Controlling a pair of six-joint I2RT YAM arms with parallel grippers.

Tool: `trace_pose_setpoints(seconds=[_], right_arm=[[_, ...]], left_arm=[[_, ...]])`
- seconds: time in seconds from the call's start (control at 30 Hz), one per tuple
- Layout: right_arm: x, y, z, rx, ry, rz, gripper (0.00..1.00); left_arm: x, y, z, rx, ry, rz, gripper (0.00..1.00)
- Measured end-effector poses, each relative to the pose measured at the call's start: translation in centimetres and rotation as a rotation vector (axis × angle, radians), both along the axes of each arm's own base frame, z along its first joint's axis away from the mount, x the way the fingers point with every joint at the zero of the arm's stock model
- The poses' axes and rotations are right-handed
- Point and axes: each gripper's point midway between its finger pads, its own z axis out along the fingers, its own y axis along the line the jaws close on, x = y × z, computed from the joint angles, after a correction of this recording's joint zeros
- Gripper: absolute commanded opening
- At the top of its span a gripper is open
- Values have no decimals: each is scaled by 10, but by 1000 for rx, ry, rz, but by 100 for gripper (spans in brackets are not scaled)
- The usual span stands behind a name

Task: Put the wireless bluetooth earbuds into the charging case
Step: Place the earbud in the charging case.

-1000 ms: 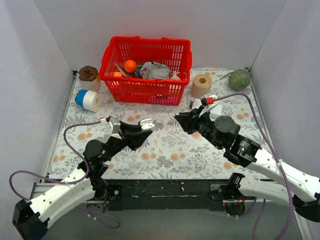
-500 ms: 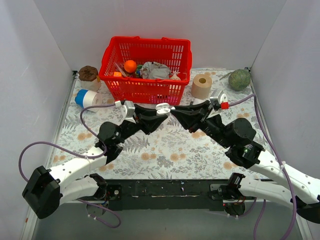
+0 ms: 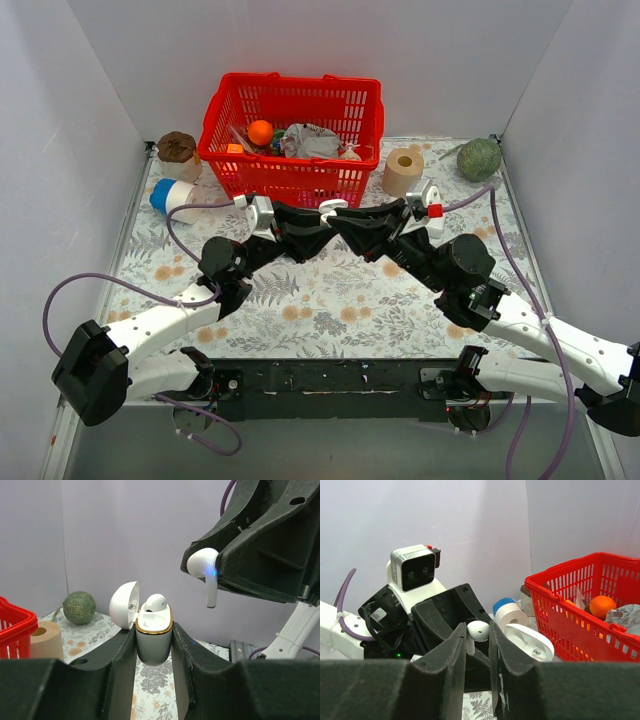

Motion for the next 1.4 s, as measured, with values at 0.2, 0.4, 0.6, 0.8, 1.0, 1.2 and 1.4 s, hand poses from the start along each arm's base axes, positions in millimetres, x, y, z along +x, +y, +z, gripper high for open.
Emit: trace_pose_setpoints(seconds=[0.2, 0.4, 0.6, 0.8, 1.0, 1.2, 1.4], right_arm=[[6, 8, -6, -15, -5, -23, 1], [13, 8, -5, -9, -8, -73, 1], [15, 6, -3, 5, -5, -110, 1], [19, 7, -5, -1, -3, -147, 1], [21, 7, -7, -10, -2, -183, 1], [25, 3, -7, -11, -1, -222, 1], [25, 2, -8, -15, -2, -241, 1]], left_arm=[[-1, -4, 5, 2, -22, -10, 0], [-2, -5, 11, 0, -47, -5, 0], [-1, -5, 8, 18, -57, 5, 0], [-2, -5, 9, 26, -72, 11, 0], [-3, -5, 9, 30, -72, 12, 0], [-4, -4, 10, 28, -76, 14, 0], [-4, -4, 11, 27, -76, 16, 0]])
